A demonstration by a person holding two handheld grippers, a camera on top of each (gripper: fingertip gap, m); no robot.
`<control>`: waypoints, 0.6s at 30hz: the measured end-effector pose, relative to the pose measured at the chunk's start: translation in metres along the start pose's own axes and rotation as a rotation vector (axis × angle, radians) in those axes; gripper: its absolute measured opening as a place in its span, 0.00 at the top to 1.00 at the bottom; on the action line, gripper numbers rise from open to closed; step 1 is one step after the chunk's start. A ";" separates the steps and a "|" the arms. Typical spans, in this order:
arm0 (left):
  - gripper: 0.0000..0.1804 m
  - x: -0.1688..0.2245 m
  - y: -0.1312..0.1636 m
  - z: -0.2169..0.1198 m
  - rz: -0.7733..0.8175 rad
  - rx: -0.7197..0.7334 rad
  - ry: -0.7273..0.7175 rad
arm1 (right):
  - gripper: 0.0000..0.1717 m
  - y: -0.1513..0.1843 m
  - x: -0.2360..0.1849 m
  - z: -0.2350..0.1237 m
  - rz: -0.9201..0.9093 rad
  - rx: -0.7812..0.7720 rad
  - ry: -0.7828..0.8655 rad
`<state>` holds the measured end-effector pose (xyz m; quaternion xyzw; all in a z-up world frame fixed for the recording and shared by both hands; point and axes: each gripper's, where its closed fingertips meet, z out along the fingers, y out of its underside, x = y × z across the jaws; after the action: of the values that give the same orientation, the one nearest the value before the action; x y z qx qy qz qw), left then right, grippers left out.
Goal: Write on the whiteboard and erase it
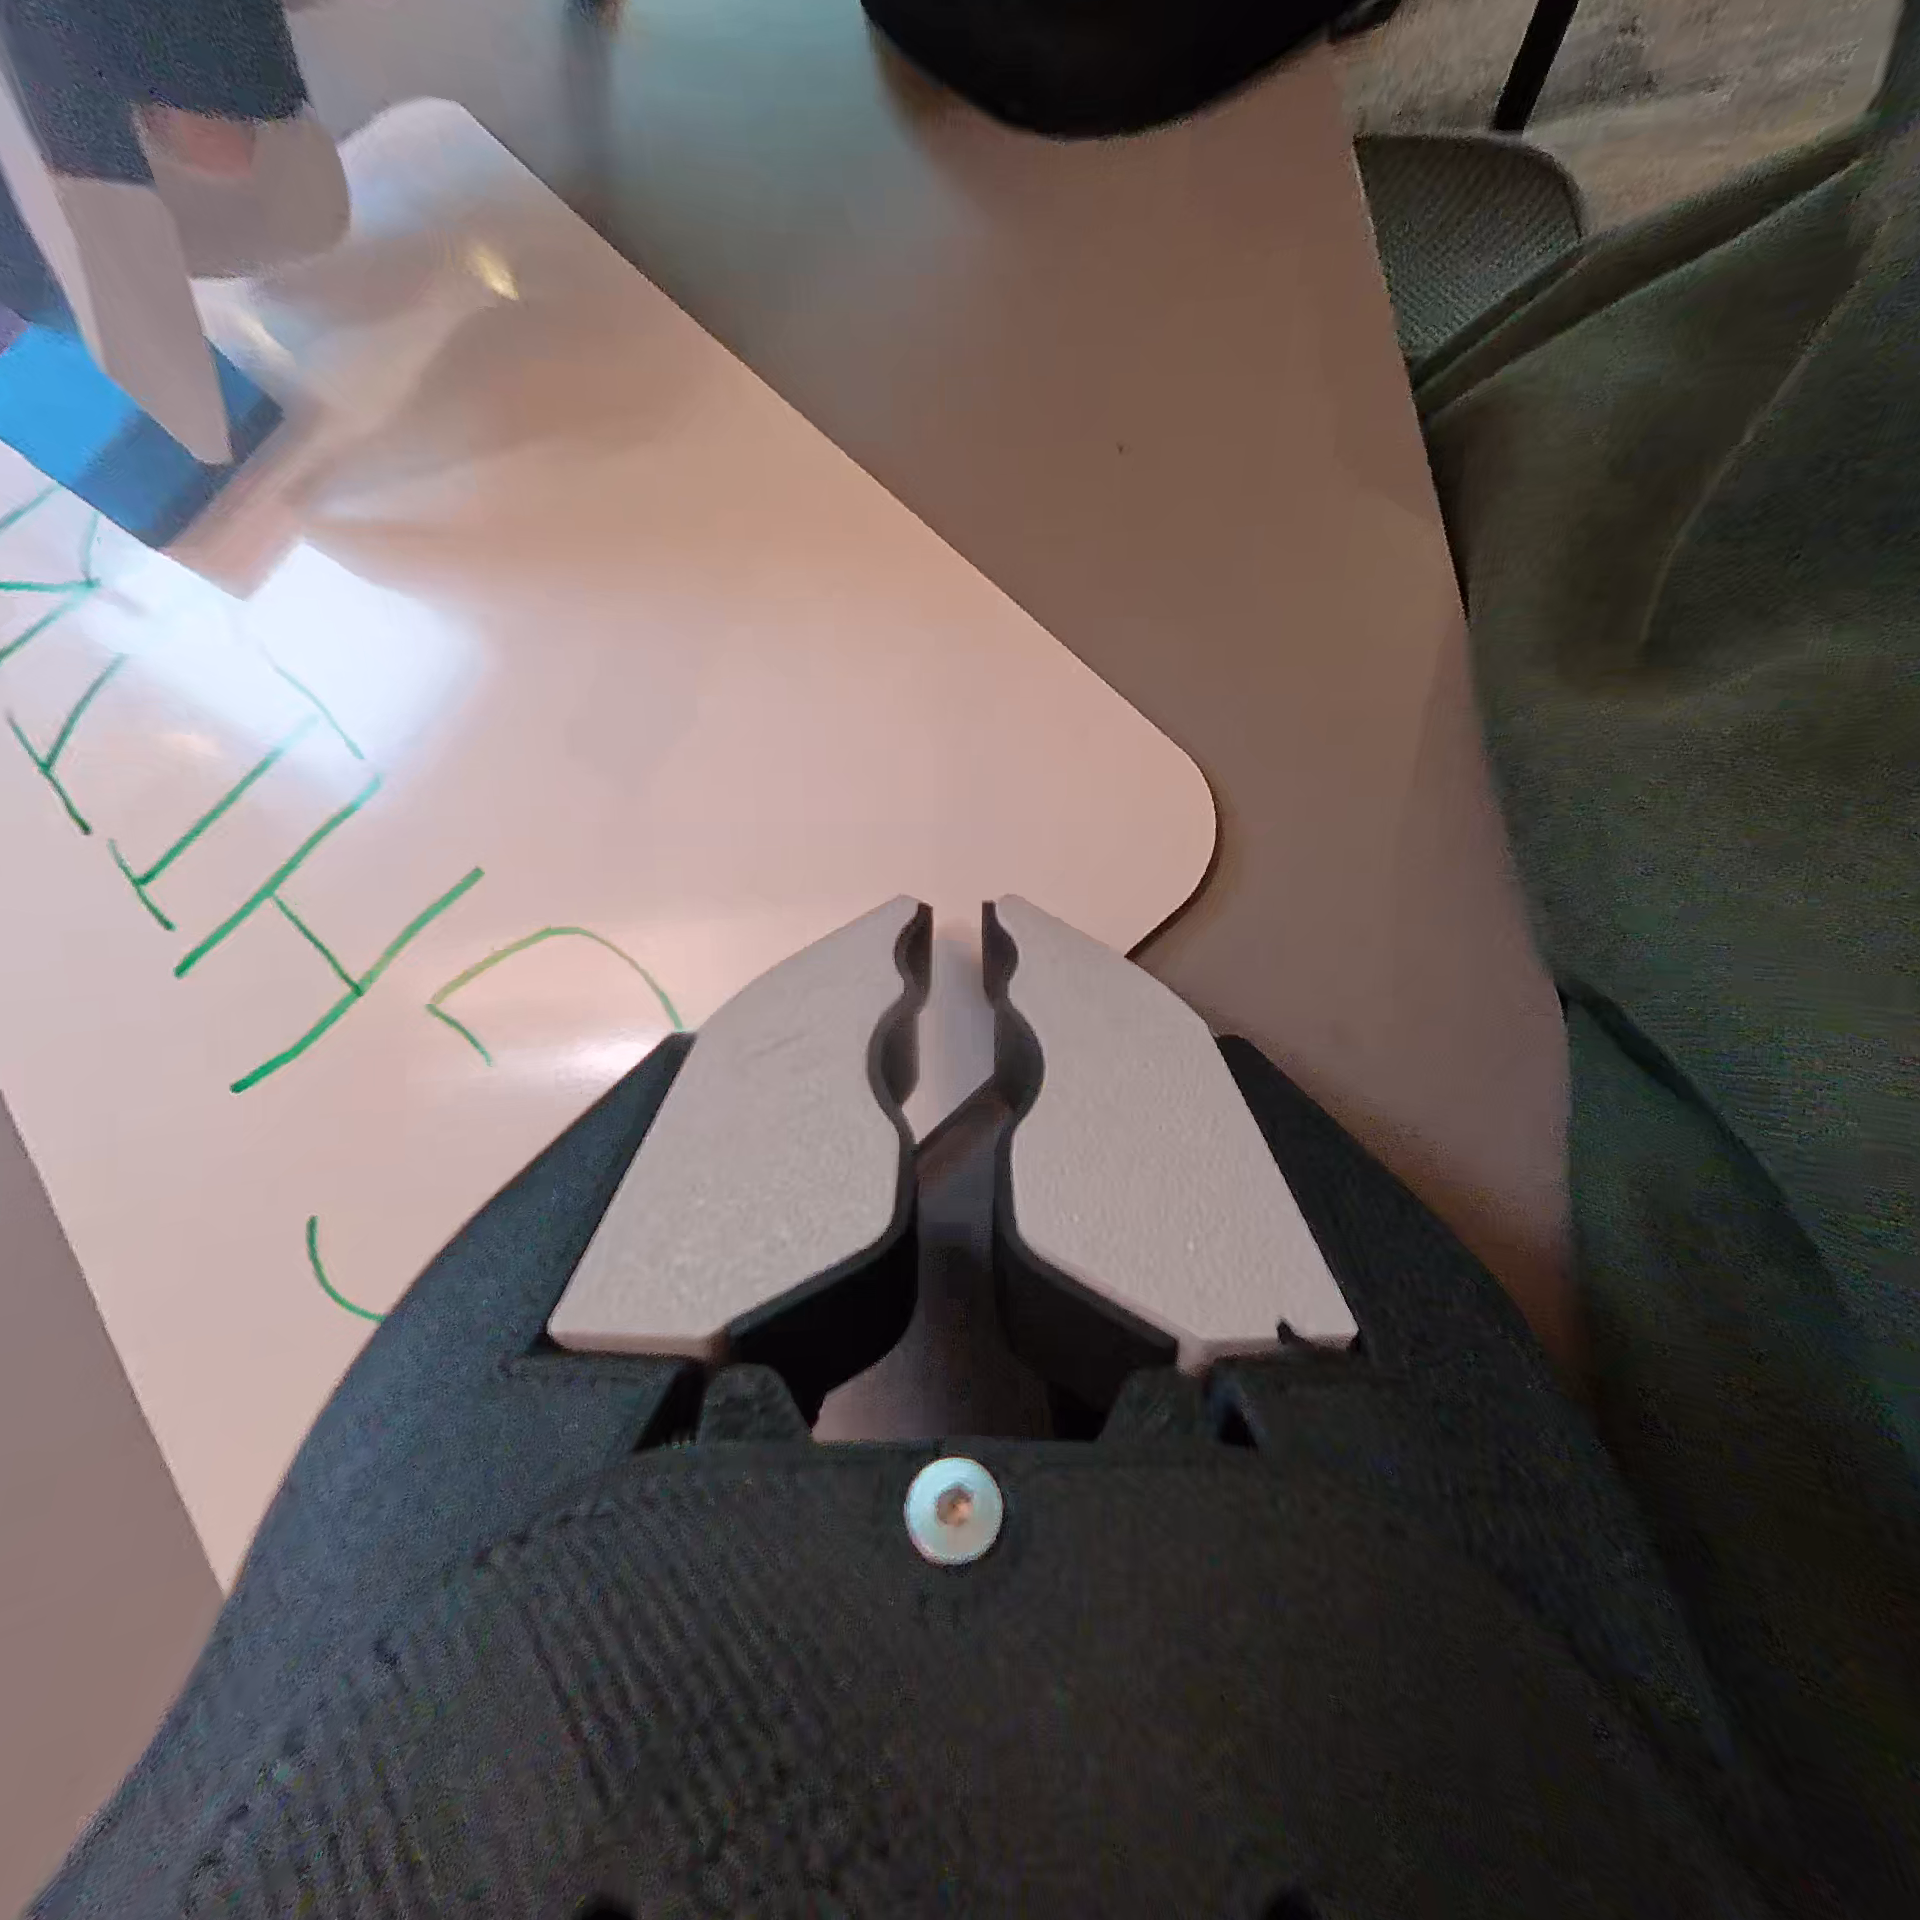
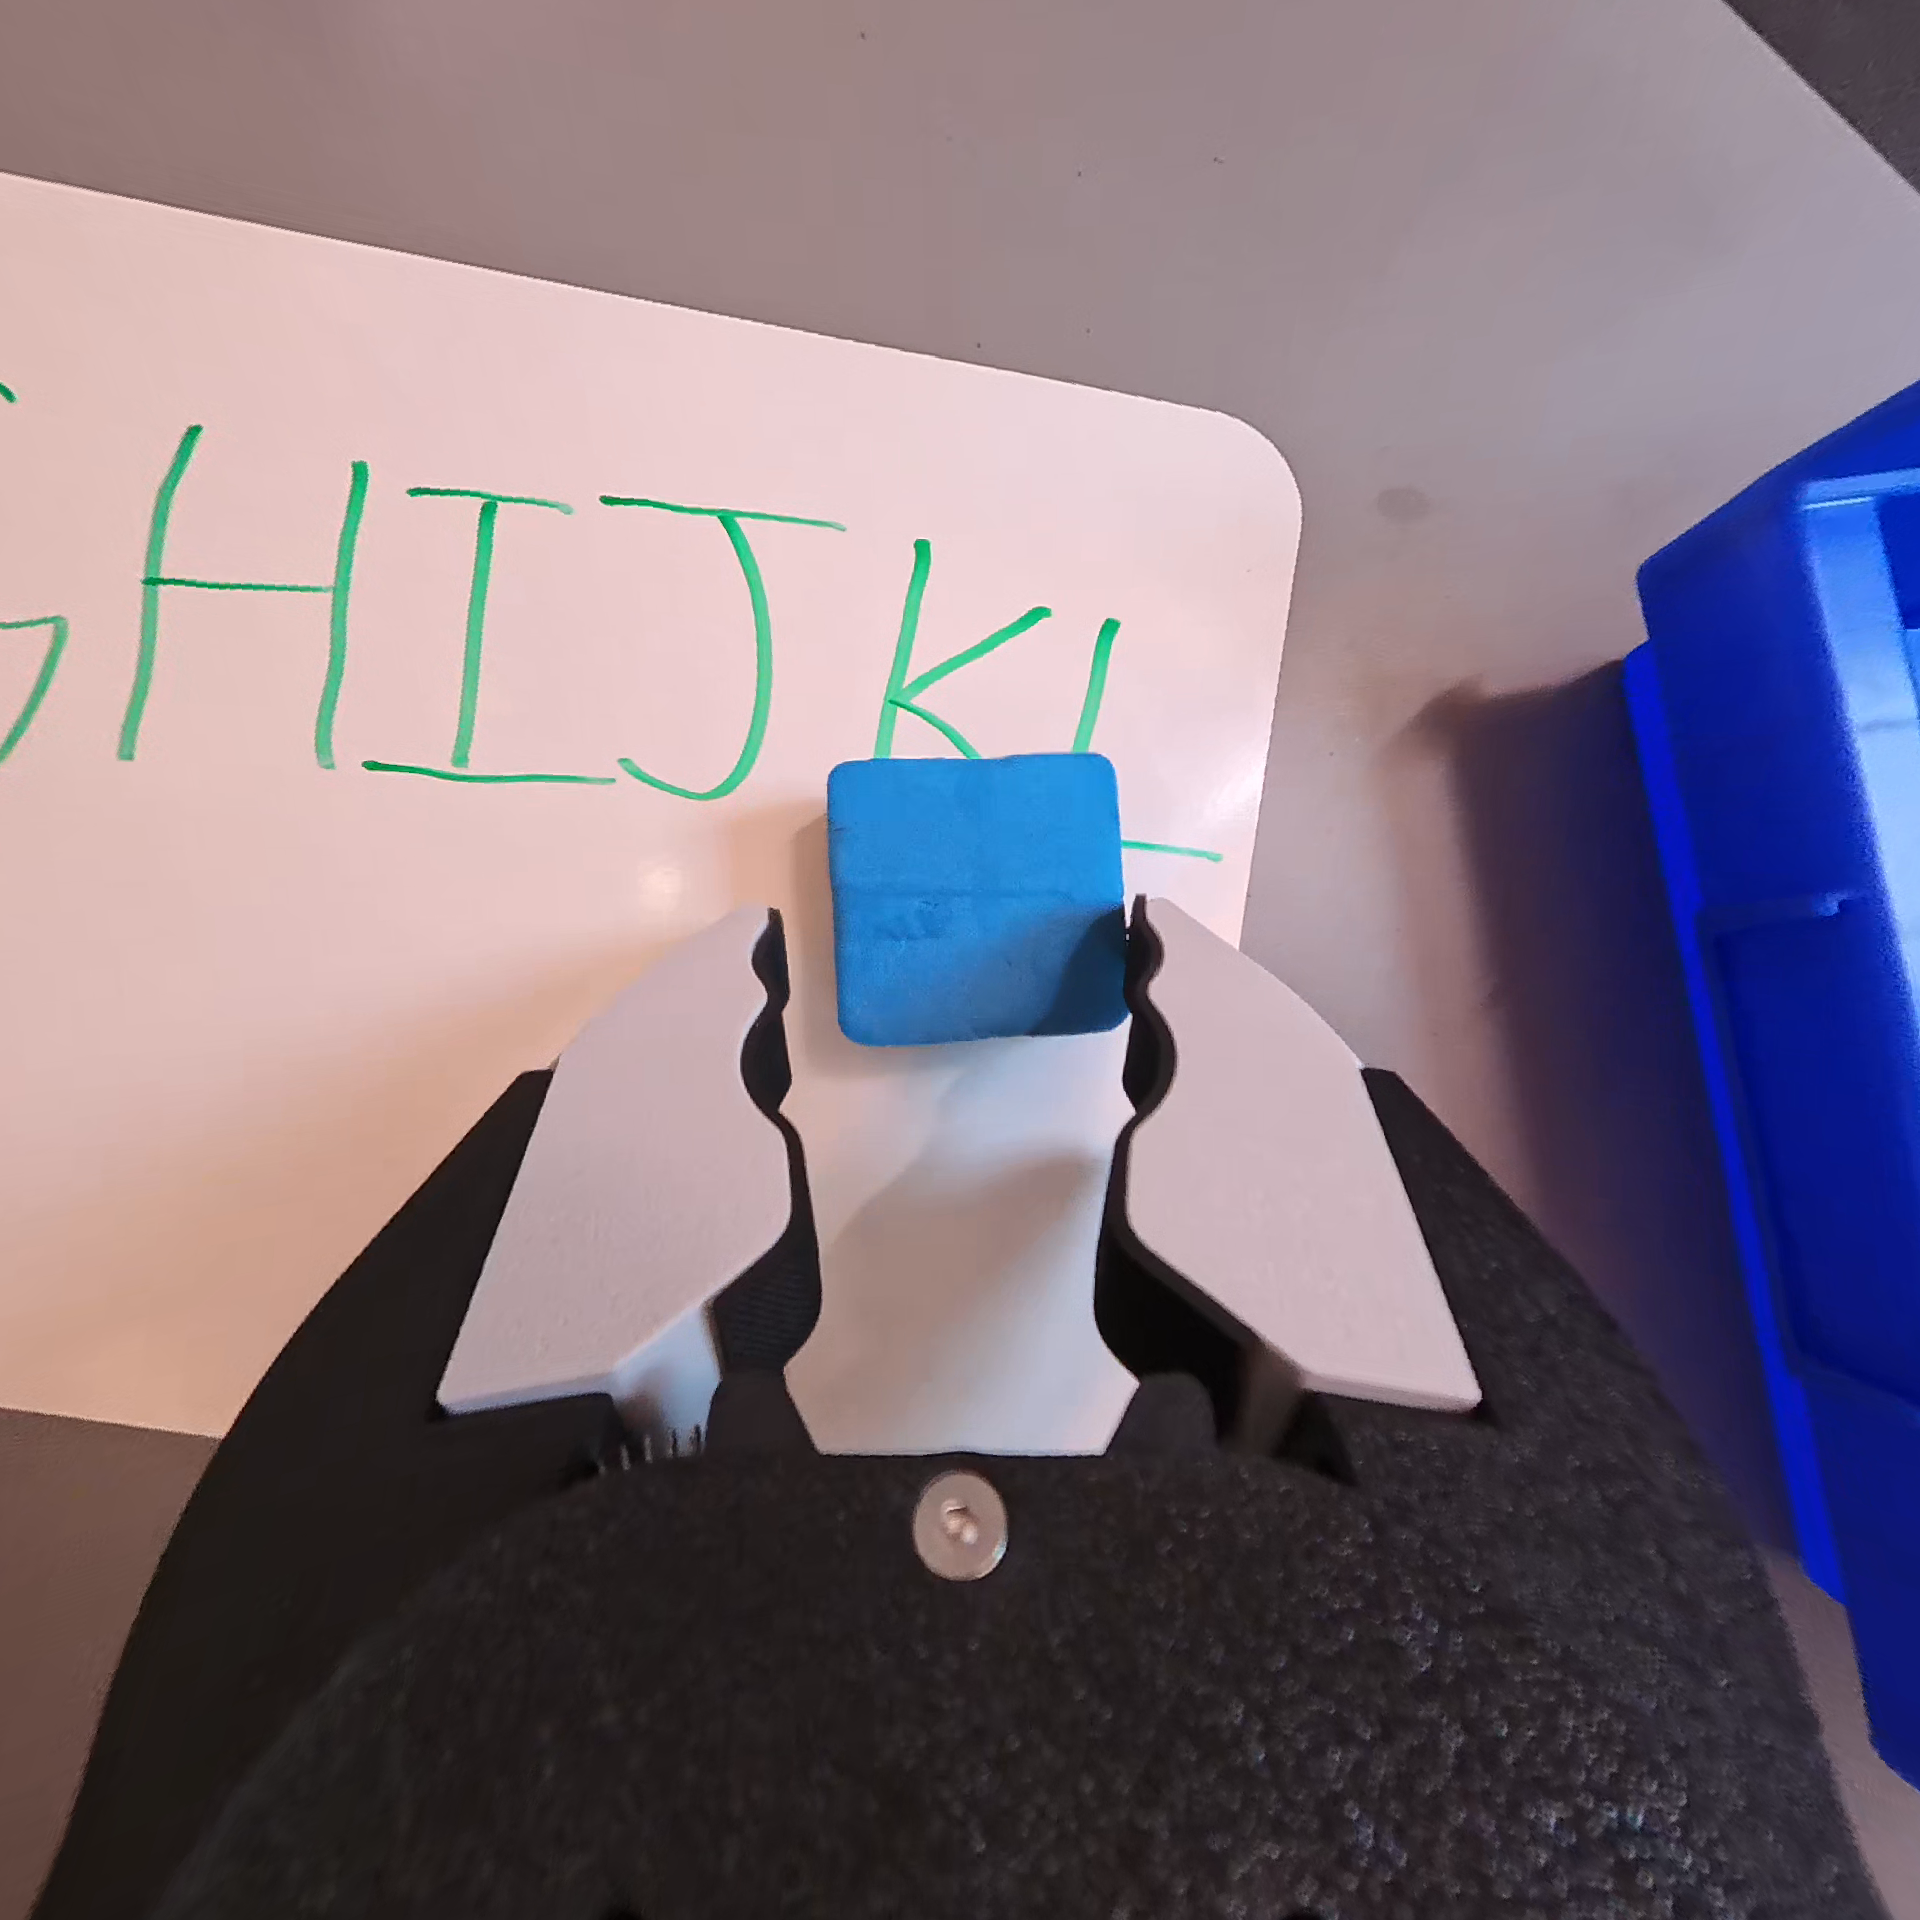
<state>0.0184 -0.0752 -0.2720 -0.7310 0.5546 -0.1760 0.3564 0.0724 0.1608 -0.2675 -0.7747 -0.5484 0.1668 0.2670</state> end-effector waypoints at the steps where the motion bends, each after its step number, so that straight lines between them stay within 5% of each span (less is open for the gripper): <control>1: 0.98 0.001 0.003 0.003 0.000 -0.016 0.001 | 0.64 0.000 0.000 0.000 0.003 0.002 -0.002; 18: 1.00 0.000 0.002 0.006 -0.044 -0.118 0.026 | 0.70 -0.001 0.004 -0.004 0.010 0.005 0.004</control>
<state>0.0212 -0.0729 -0.2773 -0.7604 0.5524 -0.1602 0.3016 0.0752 0.1635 -0.2632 -0.7769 -0.5437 0.1681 0.2693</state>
